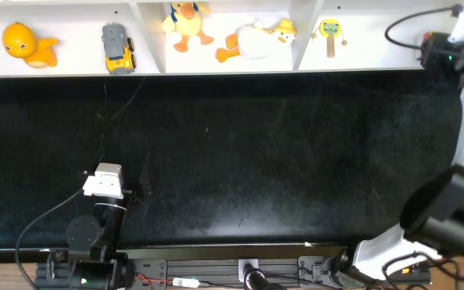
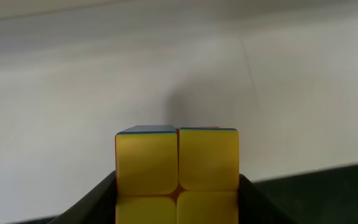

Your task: Store Toys

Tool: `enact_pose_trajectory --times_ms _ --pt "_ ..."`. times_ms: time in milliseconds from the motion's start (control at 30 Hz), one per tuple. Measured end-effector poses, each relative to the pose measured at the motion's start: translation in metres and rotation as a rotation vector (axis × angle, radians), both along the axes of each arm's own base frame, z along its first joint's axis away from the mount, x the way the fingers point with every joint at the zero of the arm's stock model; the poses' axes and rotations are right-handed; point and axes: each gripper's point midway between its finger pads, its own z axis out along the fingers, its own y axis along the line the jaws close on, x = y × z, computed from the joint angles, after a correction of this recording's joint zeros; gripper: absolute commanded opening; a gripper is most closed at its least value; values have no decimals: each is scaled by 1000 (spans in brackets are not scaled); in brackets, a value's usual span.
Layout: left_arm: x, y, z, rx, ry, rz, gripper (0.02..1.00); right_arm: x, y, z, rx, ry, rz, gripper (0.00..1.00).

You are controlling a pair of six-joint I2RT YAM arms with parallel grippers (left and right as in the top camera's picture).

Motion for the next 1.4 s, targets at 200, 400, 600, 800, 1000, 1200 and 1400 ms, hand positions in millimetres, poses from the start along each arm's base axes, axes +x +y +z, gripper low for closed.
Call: enact_pose_trajectory --times_ms 200,400,600,800,1000,1200,1400 --pt "0 0 0 0 0 0 998 9 -1 -17 16 46 3 395" --pt "0 0 0 0 0 0 998 18 3 -39 24 83 14 389" --pt "0 0 0 0 0 0 998 19 3 -39 22 83 10 702" --pt "0 0 0 0 0 0 998 17 6 -47 22 113 12 998" --pt "0 0 0 0 0 0 998 18 21 -48 21 114 40 996" --pt "0 0 0 0 0 0 998 -29 30 -55 1 128 20 998" --pt "0 0 0 0 0 0 998 -89 48 -62 -23 142 17 998"
